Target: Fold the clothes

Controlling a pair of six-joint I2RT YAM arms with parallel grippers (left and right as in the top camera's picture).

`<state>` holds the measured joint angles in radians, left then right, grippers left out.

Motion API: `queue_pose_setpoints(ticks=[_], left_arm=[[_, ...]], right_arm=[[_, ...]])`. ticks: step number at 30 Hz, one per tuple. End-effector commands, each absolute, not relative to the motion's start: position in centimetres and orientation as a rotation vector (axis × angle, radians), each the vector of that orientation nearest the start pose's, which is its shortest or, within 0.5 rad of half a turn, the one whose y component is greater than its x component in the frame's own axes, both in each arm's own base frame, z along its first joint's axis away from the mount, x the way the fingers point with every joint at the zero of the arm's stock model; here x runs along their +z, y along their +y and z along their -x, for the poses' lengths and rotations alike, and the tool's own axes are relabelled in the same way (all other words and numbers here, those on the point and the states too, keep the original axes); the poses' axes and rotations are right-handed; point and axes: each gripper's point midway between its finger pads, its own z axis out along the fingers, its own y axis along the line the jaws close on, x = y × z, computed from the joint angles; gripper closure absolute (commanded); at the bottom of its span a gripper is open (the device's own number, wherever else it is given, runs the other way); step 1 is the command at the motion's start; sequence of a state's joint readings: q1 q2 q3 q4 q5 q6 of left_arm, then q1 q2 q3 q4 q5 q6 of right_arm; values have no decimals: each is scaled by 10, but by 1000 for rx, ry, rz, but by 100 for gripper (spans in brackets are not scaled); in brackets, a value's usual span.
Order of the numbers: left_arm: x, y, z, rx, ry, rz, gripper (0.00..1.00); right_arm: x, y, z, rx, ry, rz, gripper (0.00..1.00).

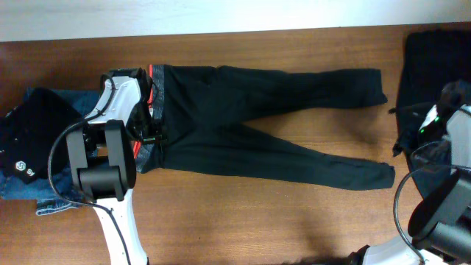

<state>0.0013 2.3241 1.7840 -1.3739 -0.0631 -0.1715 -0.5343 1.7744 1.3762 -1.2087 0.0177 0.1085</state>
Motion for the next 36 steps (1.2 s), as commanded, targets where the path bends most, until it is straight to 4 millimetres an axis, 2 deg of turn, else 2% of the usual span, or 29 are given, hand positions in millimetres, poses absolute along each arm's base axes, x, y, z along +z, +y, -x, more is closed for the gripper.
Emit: queue_pose_setpoints(ticks=[1, 7, 19, 20, 22, 23, 25, 29, 33, 36], left_arm=[[-25, 23, -361, 258, 3454, 319, 17], [-25, 23, -361, 258, 3454, 319, 17], [-25, 20, -361, 223, 3457, 326, 17], [-25, 19, -361, 219, 3458, 327, 17], [-25, 19, -361, 219, 3458, 327, 17], [-25, 19, -361, 219, 3458, 327, 17], [-25, 19, -361, 219, 3458, 326, 17], [-25, 19, -361, 220, 3459, 326, 17], [-25, 19, -361, 220, 3459, 326, 17], [-25, 19, -361, 220, 3459, 326, 17]], right_arm=[[67, -152, -265, 59, 3008, -1012, 38], [35, -145, -263, 101, 2969, -1050, 42], [1, -136, -255, 128, 2947, -1055, 39], [-1, -134, -254, 140, 2950, -1059, 43], [-5, -128, -256, 194, 2944, -1057, 68], [-5, -127, -257, 206, 2936, -1053, 76], [-4, -127, -264, 225, 2914, -1036, 95], [9, -140, -285, 200, 2852, -1008, 96], [43, -159, -317, 166, 2769, -968, 96], [67, -169, -330, 142, 2739, -954, 96]])
